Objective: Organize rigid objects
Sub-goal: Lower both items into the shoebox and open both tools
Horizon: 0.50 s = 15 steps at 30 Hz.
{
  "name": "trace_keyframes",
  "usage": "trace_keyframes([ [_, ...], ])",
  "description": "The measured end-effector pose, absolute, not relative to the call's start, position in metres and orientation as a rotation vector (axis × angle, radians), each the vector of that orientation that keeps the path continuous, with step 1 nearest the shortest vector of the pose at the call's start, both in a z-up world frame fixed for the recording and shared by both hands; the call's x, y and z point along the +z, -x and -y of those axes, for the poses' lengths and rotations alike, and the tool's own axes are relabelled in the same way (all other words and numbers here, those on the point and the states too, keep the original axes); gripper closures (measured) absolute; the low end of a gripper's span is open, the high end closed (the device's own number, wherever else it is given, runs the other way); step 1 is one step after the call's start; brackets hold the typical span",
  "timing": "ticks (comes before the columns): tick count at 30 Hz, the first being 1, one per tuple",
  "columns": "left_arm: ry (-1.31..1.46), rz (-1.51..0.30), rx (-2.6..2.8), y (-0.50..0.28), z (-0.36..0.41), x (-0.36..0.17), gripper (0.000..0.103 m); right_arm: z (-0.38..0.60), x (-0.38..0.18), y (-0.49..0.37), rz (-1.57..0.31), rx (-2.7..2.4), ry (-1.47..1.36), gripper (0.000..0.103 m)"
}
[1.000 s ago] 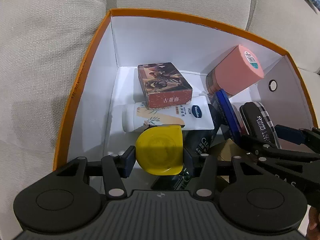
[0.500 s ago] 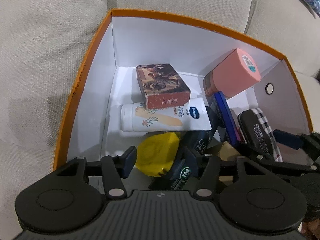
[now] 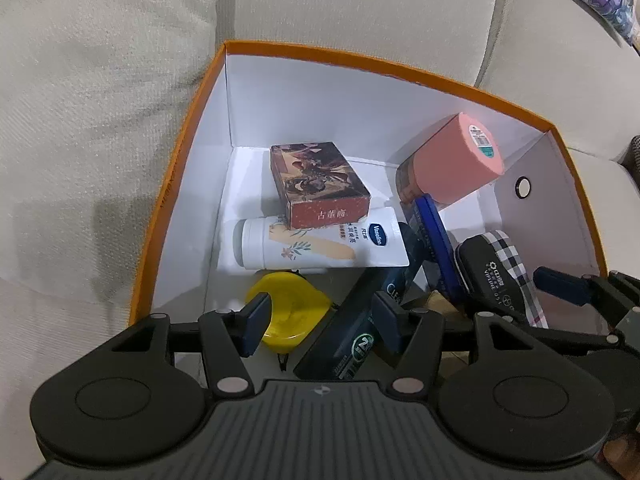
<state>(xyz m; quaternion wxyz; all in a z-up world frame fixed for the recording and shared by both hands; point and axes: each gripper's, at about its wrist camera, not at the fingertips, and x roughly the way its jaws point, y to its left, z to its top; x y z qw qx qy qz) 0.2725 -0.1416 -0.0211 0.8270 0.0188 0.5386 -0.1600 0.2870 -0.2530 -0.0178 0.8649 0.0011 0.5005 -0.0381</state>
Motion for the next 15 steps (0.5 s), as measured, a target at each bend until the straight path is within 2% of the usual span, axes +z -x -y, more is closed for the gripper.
trace_keyframes([
  [8,-0.027,-1.126,-0.354,-0.268,0.139,-0.005,0.035,0.257,-0.004,-0.280,-1.027,-0.101,-0.016,0.030],
  [11,-0.034,-1.109,-0.347,-0.265,0.137,0.005,0.030,0.257,0.002,-0.275,-1.025,-0.105,-0.022,0.029],
  [15,-0.036,-1.089,-0.340,-0.257,0.132,0.019,0.029,0.256,0.014,-0.266,-1.020,-0.115,-0.025,0.027],
])
